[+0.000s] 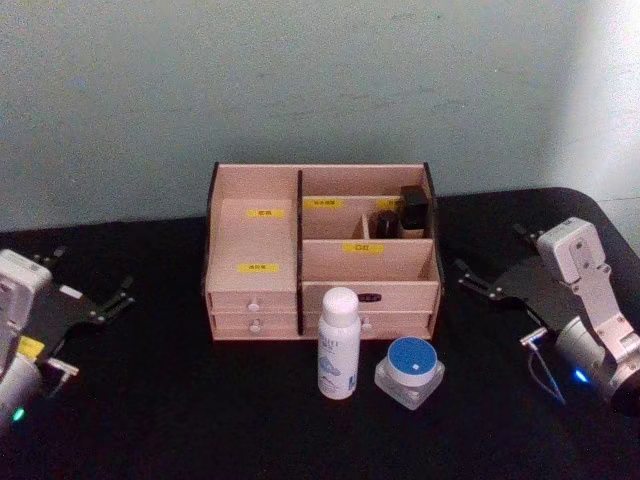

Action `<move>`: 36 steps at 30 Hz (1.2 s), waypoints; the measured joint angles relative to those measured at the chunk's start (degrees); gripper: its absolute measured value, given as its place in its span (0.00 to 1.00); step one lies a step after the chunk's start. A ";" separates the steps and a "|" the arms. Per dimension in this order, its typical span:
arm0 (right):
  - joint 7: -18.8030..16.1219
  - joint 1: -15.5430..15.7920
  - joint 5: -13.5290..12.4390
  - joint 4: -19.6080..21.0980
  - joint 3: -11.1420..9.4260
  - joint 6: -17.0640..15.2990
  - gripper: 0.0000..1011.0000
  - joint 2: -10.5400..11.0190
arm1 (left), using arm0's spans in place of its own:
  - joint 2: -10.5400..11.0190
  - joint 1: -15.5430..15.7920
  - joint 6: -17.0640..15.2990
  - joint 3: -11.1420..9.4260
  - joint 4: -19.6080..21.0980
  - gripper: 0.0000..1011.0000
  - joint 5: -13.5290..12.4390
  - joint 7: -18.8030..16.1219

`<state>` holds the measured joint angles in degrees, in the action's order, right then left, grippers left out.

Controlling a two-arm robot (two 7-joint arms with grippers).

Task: Pick up the facial cleanser and watermelon frost from the table and place them into the tiered storage box.

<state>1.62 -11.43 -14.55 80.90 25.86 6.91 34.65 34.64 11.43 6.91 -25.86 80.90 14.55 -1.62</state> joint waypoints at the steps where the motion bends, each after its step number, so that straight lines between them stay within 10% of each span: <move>1: 0.00 0.00 0.00 0.00 0.00 0.00 0.99 0.00 | 0.00 0.00 0.00 0.00 0.00 0.99 0.00 0.00; 36: 0.00 0.00 0.00 0.00 0.00 0.00 0.99 0.00 | 0.00 0.00 0.00 0.00 0.00 0.99 0.00 0.00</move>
<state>1.62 -11.43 -14.55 80.90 25.86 6.91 34.65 34.65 11.43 6.91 -25.86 80.90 14.55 -1.62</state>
